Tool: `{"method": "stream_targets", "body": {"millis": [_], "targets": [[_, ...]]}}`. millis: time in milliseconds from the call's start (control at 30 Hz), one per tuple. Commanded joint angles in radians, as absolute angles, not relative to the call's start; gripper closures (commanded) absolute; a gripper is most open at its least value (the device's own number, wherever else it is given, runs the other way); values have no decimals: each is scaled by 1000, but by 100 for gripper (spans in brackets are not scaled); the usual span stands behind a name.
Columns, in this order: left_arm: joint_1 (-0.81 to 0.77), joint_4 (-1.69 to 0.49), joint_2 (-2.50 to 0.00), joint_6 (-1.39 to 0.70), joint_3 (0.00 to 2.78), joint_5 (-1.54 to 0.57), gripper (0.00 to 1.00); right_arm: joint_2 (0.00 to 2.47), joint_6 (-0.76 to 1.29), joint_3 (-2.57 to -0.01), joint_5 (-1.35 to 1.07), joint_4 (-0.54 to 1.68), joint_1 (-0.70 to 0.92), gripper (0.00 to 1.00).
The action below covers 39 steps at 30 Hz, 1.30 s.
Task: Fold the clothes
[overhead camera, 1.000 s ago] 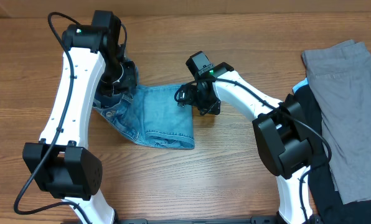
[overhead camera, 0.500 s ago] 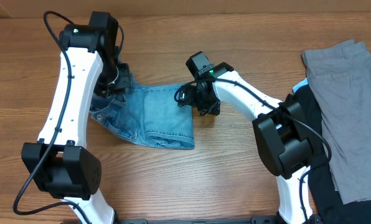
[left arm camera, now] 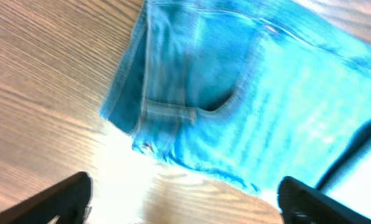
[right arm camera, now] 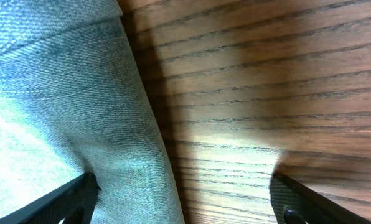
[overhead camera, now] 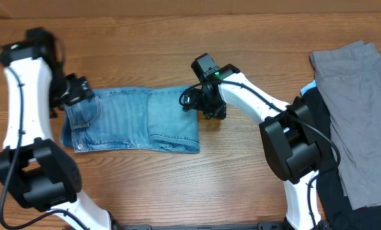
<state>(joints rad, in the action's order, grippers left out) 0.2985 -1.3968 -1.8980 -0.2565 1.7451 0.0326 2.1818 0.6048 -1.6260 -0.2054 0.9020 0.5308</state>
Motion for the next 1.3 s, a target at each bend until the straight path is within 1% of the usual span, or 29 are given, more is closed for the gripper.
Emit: {"method": "stream_targets", "body": {"millis": [0, 33, 167, 400, 533, 667, 900, 967, 1033, 1133, 1200, 1267], "targets": [[379, -1340, -1877, -119, 1658, -137, 0, 2211, 594, -1622, -212, 909, 542, 8], [413, -1300, -1877, -70, 1612, -190, 0, 2211, 594, -1622, -212, 909, 542, 8], [479, -1190, -1877, -9, 1494, -266, 0, 2211, 594, -1622, -212, 909, 542, 8], [527, -1036, -1901, 23, 1433, -289, 0, 2211, 594, -1622, -212, 910, 542, 8], [537, -1015, -1950, 28, 1433, -281, 0, 2211, 594, -1622, -212, 917, 542, 8], [538, -1008, -2086, 43, 1435, -279, 0, 2211, 594, -1622, -212, 924, 542, 8], [537, -989, -2207, 71, 1436, -340, 0, 2211, 571, -1622, -212, 931, 542, 7], [535, -994, -2220, 83, 1436, -372, 3, 2211, 571, -1622, -212, 927, 542, 8], [530, -1000, -2221, 83, 1436, -402, 8, 2211, 572, -1622, -212, 920, 542, 7], [510, -1017, -2221, 83, 1436, -443, 11, 2211, 572, -1622, -212, 907, 542, 7], [483, -1029, -2221, 83, 1436, -443, 15, 2211, 572, -1622, -216, 898, 542, 7], [450, -1037, -2221, 83, 1436, -437, 16, 2211, 572, -1622, -231, 891, 542, 7]]}}
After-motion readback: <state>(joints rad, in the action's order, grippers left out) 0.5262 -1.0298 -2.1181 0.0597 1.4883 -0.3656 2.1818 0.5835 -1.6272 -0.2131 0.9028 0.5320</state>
